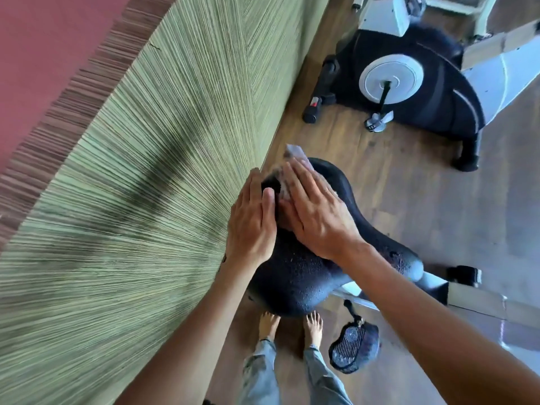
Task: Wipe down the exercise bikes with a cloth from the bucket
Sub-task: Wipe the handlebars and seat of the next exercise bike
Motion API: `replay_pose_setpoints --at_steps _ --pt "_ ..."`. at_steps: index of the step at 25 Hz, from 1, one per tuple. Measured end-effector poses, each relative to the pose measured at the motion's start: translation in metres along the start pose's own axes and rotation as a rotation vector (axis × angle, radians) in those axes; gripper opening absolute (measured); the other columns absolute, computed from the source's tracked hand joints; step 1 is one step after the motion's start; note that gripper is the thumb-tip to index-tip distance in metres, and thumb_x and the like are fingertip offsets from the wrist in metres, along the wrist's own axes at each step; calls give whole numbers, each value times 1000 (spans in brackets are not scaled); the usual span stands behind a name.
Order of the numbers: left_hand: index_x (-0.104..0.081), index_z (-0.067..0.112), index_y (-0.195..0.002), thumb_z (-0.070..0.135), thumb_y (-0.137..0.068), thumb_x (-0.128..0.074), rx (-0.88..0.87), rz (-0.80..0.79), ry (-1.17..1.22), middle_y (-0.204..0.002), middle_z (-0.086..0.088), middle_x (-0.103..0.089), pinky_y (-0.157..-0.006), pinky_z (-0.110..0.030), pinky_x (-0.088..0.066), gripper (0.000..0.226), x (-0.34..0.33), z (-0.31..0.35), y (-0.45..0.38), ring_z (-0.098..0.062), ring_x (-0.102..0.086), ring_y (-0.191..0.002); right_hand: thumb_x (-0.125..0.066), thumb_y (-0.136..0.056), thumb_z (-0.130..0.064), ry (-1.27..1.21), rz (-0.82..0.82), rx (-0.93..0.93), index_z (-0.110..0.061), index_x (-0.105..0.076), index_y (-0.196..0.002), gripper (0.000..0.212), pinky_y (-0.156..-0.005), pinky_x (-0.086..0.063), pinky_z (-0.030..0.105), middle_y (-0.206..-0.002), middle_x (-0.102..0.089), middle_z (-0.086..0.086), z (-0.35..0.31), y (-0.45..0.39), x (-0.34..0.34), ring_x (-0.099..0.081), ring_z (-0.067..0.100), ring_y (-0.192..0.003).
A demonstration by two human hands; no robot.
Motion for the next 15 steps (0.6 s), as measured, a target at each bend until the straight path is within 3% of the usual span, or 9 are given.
replay_pose_setpoints --at_steps 2,6,8,11,13,15 --pt "-23 13 -160 49 -105 -14 4 18 28 -166 -4 -27 -124 -28 -18 66 2 0 1 -14 -24 -153 -37 -107 -33 29 -40 6 2 -34 -153 58 -122 -30 43 -159 -36 19 15 41 11 -30 29 -151" --pt "-22 13 -161 48 -108 -14 12 17 3 -167 -3 -25 -124 -27 -16 64 0 2 1 -14 -23 -153 -40 -106 -35 -67 -21 -426 -6 -42 -146 50 -112 -38 42 -147 -49 15 38 -16 7 -47 33 -135" --pt "-24 13 -160 54 -103 -9 24 79 59 -167 -3 -26 -125 -27 -17 72 1 -1 1 -12 -22 -153 -41 -106 -32 -38 -16 -227 -9 -50 -138 41 -110 -41 42 -142 -53 10 12 -45 0 -51 29 -129" --pt "-28 11 -158 56 -101 -10 50 180 194 -166 -4 -29 -126 -28 -19 76 4 -6 4 -11 -24 -153 -42 -107 -28 -68 -92 265 -3 -46 -147 48 -120 -33 41 -156 -43 13 5 -2 4 -37 25 -147" --pt "-31 11 -158 57 -101 -13 48 217 239 -164 -4 -32 -126 -34 -22 75 5 -5 7 -11 -27 -152 -40 -107 -30 -67 -118 271 0 -40 -151 53 -120 -33 46 -160 -37 14 33 27 16 -31 25 -151" --pt "-32 12 -157 58 -100 -15 62 228 254 -163 -2 -34 -125 -36 -24 75 5 -3 8 -11 -28 -151 -36 -107 -34 -153 -128 -12 -6 -42 -149 51 -115 -39 49 -156 -43 11 57 5 18 -39 27 -146"
Point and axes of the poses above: each hand's wrist, its own y-axis away from the middle knuckle, its own x-axis out of the back of the hand, z = x × y, the point moved 4 cm from there along -y, towards the middle knuckle
